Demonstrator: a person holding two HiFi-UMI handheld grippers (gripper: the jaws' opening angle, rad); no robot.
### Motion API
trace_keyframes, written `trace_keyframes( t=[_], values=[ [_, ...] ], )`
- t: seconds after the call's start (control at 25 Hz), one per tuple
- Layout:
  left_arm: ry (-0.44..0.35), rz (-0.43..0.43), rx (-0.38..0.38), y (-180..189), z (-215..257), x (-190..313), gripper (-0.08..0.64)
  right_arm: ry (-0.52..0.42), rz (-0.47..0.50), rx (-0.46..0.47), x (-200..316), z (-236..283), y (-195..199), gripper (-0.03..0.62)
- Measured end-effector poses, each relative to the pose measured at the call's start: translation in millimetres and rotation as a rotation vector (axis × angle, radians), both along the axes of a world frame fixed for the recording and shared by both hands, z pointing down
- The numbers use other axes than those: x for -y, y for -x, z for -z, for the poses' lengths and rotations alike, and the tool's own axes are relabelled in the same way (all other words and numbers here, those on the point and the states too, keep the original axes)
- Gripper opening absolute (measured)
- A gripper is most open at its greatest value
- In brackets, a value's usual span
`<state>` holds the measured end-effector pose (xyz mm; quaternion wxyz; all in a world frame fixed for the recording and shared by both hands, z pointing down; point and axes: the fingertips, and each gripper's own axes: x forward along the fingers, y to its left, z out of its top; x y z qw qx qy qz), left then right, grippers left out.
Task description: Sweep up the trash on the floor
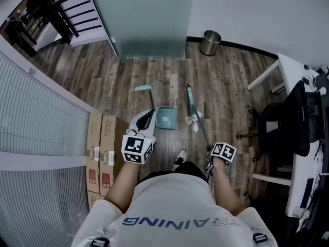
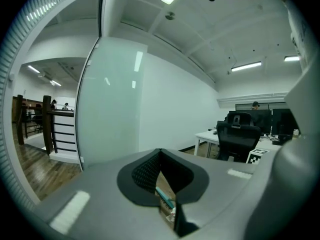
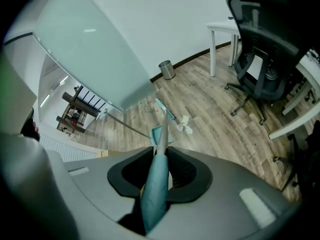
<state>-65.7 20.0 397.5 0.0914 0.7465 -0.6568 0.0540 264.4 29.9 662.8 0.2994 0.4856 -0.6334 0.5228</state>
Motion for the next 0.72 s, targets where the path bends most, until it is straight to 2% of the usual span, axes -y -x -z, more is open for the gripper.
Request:
trace_keyframes(
  t=[0.28, 0.4, 0.56, 0.72],
  values=[
    [0.067, 0.038, 0.035, 10, -19, 63, 0.002, 0.021, 0.041, 0.018, 80, -12, 6, 0.110],
    [0.108, 0.032, 0.041, 21, -32, 80, 0.002, 0.049, 0.018, 0.016, 92, -21, 8, 0.109],
    [0.143, 0.040, 0.007, 53, -49, 102, 0.002, 0.079, -0.029, -0.008, 95, -28, 16, 0.109],
    [0.165, -0.017, -0.030, 79, -68, 130, 0.002, 0.100, -0.095, -0.045, 94, -31, 31, 0.109]
  ],
)
